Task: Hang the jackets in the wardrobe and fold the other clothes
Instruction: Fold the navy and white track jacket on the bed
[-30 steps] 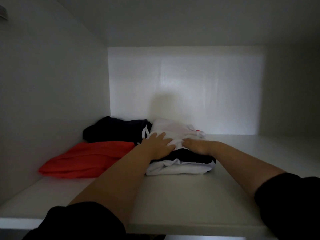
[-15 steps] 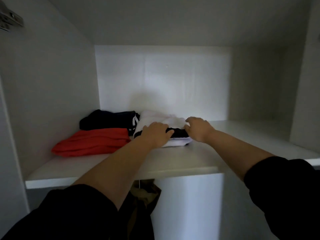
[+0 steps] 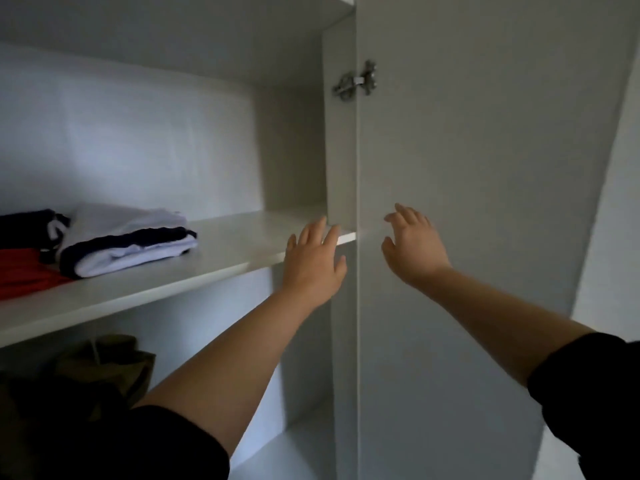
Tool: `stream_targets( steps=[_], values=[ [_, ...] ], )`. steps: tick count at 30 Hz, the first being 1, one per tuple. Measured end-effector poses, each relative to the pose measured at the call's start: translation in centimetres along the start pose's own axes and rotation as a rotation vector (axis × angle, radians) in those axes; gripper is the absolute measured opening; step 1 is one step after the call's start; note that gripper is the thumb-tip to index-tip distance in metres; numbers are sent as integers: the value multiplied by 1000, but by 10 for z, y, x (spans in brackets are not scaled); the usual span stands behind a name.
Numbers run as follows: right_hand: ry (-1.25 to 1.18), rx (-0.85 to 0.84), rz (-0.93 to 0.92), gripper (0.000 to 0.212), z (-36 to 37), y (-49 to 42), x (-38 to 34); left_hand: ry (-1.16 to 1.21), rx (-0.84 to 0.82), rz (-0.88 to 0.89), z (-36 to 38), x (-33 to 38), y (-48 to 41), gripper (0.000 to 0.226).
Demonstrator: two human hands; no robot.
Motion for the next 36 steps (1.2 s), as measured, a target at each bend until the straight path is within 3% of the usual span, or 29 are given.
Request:
stream_targets(
  steps=[6, 12, 23, 36],
  values=[
    [126, 129, 198, 48, -85, 115, 139, 8, 74, 305, 2, 186, -1, 63],
    [286, 24, 470, 61, -153, 247, 303, 39, 115, 622, 24, 407, 22, 60],
    [461, -52, 843, 63, -322, 535, 572, 173, -67, 844, 99, 818, 86, 65],
    [524, -64, 1187, 65, -408, 713, 789, 156, -68, 1211, 155, 1149, 114, 67]
  ],
)
Point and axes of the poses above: each hand's wrist, its own y-axis away from the middle knuckle, its own z-axis out of the palm, x = y × z, the point moved 6 cm from there along -y, towards the middle knuckle, and after that the axes turned 12 degrees about -x, right-handed, at the moved point
